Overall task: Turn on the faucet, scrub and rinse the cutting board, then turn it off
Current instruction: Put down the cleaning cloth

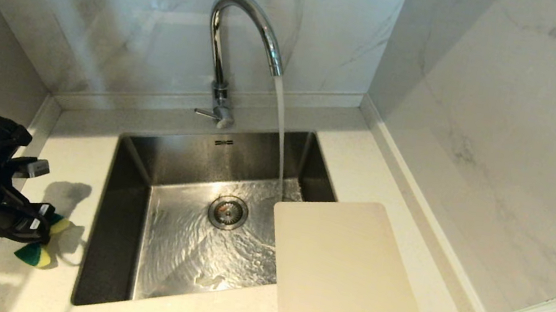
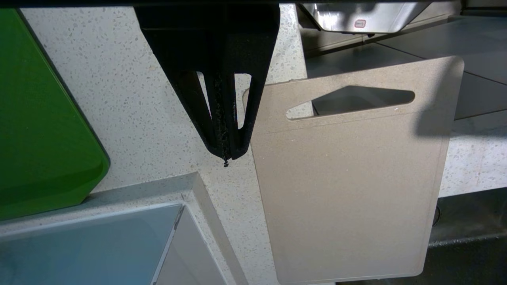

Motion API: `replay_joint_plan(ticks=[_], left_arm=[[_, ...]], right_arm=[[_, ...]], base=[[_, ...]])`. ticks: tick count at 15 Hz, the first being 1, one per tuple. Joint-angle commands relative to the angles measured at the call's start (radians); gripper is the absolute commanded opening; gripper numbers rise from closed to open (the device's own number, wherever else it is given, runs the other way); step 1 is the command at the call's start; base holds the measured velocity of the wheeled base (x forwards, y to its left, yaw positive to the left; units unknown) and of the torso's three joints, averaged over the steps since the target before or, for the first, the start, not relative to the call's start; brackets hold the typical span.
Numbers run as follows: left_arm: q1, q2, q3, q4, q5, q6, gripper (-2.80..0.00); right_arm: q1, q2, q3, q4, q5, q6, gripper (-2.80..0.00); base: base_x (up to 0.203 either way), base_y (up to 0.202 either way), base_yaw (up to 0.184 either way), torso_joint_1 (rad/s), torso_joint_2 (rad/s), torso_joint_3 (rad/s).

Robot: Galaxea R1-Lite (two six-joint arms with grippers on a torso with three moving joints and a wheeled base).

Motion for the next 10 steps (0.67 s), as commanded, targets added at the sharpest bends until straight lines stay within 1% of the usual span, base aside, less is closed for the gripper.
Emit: replay_joint_plan(ticks=[1, 5, 7, 10], left_arm=[[0.008, 0.002, 0.003, 0.003, -0.002, -0.002, 0.00], [0.018, -0.018, 0.009, 0.003, -0.004, -0.002, 0.00], [0.036, -0.029, 0.018, 0.003, -0.006, -0.008, 0.00], [0.041, -0.087, 0.027, 0.004, -0.047, -0.010, 0.00]], right_arm=[[0.000, 0.001, 0.000, 0.000, 0.001, -0.001, -2.80], [0.000, 0.001, 0.001, 0.000, 0.001, 0.001, -2.80], [0.000, 0.001, 0.001, 0.000, 0.001, 0.001, -2.80], [0.000, 0.001, 0.000, 0.000, 0.001, 0.001, -2.80]], base=[[0.000, 0.000, 0.000, 0.000, 0.00, 0.000], [0.000, 0.000, 0.000, 0.000, 0.00, 0.000], [0.000, 0.000, 0.000, 0.000, 0.00, 0.000], [0.000, 0.000, 0.000, 0.000, 0.00, 0.000]])
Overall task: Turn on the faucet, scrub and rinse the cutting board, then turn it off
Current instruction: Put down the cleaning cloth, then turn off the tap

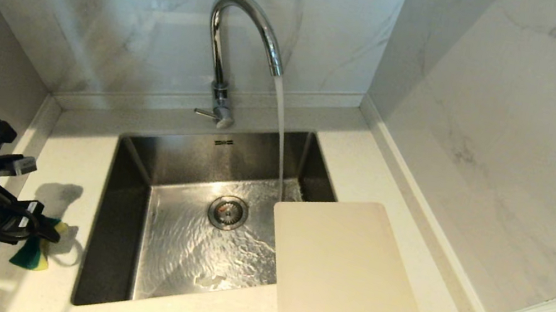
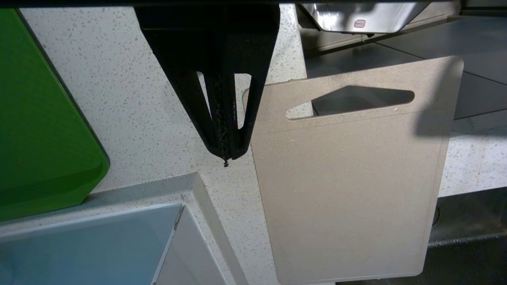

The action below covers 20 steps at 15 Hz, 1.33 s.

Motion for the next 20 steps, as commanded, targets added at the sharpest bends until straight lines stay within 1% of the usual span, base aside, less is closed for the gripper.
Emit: replay_joint_plan(ticks=[1, 5, 6, 9, 10, 11, 13, 14, 15, 17, 20], left_arm=[[0.004, -0.064, 0.002, 0.003, -0.015, -0.003, 0.00], [-0.001, -0.174, 0.001, 0.013, -0.027, -0.010, 0.00], [-0.009, -0.204, 0.000, 0.018, -0.030, -0.024, -2.80], [-0.049, -0.277, -0.011, 0.017, -0.032, -0.053, -2.80], [-0.085, -0.297, -0.026, 0.016, -0.032, -0.076, -2.80], [-0.132, -0.306, -0.056, 0.015, -0.032, -0.124, -2.80], [-0.239, -0.313, -0.130, 0.015, -0.029, -0.247, -2.80], [-0.291, -0.311, -0.166, 0.015, -0.028, -0.293, -2.80], [-0.342, -0.307, -0.191, 0.014, -0.027, -0.321, -2.80], [-0.426, -0.290, -0.239, 0.012, -0.025, -0.358, -2.80], [-0.488, -0.247, -0.321, 0.007, -0.028, -0.395, -2.80]], right_arm=[[0.000, 0.001, 0.002, 0.000, 0.000, -0.001, -2.80], [0.000, 0.001, 0.001, 0.000, 0.000, -0.001, -2.80], [0.000, 0.001, 0.000, 0.000, 0.000, -0.001, -2.80], [0.000, 0.001, 0.000, 0.000, 0.000, -0.001, -2.80], [0.000, 0.001, 0.000, 0.000, 0.000, -0.001, -2.80], [0.000, 0.001, 0.000, 0.000, 0.000, -0.001, -2.80], [0.000, 0.001, 0.000, 0.000, 0.000, -0.001, -2.80], [0.000, 0.001, 0.000, 0.000, 0.000, -0.001, -2.80], [0.000, 0.001, 0.002, 0.000, 0.000, -0.001, -2.80], [0.000, 0.001, 0.000, 0.000, 0.000, -0.001, -2.80], [0.000, 0.001, 0.000, 0.000, 0.002, -0.001, -2.80]], base=[[0.000, 0.000, 0.000, 0.000, 0.00, 0.000], [0.000, 0.000, 0.000, 0.000, 0.00, 0.000], [0.000, 0.000, 0.000, 0.000, 0.00, 0.000], [0.000, 0.000, 0.000, 0.000, 0.00, 0.000], [0.000, 0.000, 0.000, 0.000, 0.00, 0.000], [0.000, 0.000, 0.000, 0.000, 0.00, 0.000], [0.000, 0.000, 0.000, 0.000, 0.00, 0.000], [0.000, 0.000, 0.000, 0.000, 0.00, 0.000], [0.000, 0.000, 0.000, 0.000, 0.00, 0.000], [0.000, 0.000, 0.000, 0.000, 0.00, 0.000], [0.000, 0.000, 0.000, 0.000, 0.00, 0.000]])
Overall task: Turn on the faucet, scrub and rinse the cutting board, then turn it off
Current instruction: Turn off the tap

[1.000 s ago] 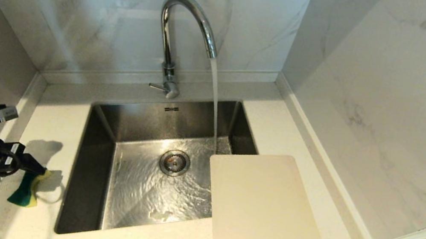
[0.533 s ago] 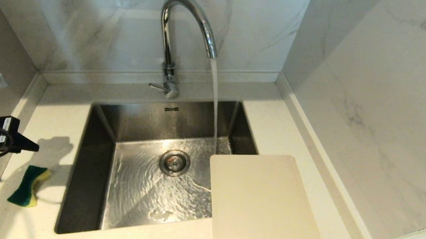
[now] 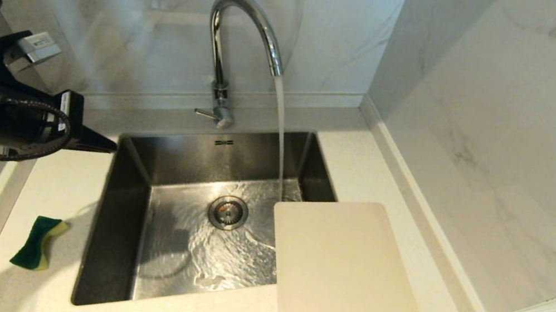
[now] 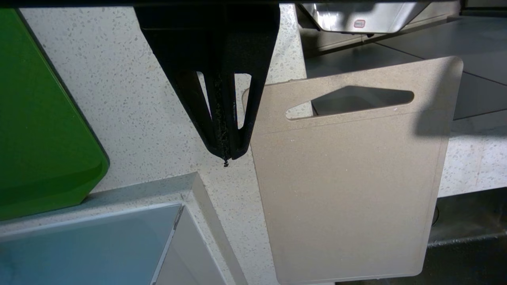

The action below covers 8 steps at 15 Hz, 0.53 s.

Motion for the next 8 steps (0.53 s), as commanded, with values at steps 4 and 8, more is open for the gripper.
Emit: replay_joint_plan(ticks=[4, 8], left_arm=[[-0.055, 0.149, -0.077, -0.195, -0.004, -0.018, -2.80], [-0.124, 0.290, -0.095, -0.488, 0.128, -0.038, -2.80]], right_arm=[[0.000, 0.001, 0.000, 0.000, 0.001, -0.002, -2.80], [0.000, 0.001, 0.000, 0.000, 0.003, -0.005, -2.80]], base=[[0.000, 0.000, 0.000, 0.000, 0.00, 0.000], [0.000, 0.000, 0.000, 0.000, 0.00, 0.000]])
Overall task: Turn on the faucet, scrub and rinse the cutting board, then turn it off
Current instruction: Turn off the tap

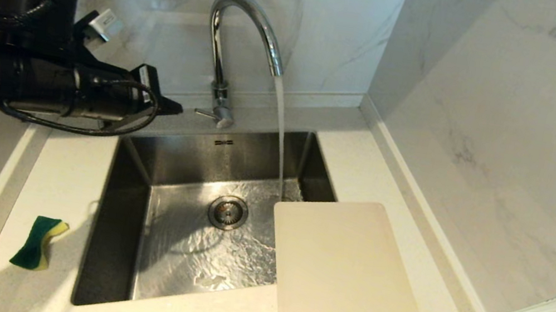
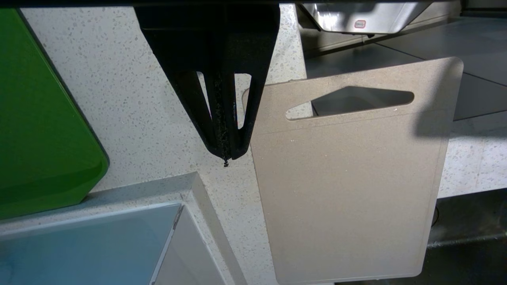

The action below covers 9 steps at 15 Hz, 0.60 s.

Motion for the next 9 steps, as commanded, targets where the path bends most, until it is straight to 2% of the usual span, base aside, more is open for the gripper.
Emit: replay_joint_plan(ticks=[1, 4, 7, 9], left_arm=[[-0.057, 0.133, -0.031, -0.136, 0.137, -0.004, -2.80], [-0.083, 0.260, -0.108, -0.318, 0.298, -0.004, -2.80], [-0.077, 0.330, -0.118, -0.491, 0.321, 0.019, -2.80], [-0.066, 0.374, -0.120, -0.571, 0.322, 0.073, -2.80]], right_arm=[[0.000, 0.001, 0.000, 0.000, 0.001, 0.000, -2.80], [0.000, 0.001, 0.000, 0.000, 0.001, -0.001, -2.80], [0.000, 0.001, 0.000, 0.000, 0.004, -0.003, -2.80], [0.000, 0.001, 0.000, 0.000, 0.004, -0.003, -2.80]], base=[[0.000, 0.000, 0.000, 0.000, 0.00, 0.000], [0.000, 0.000, 0.000, 0.000, 0.00, 0.000], [0.000, 0.000, 0.000, 0.000, 0.00, 0.000], [0.000, 0.000, 0.000, 0.000, 0.00, 0.000]])
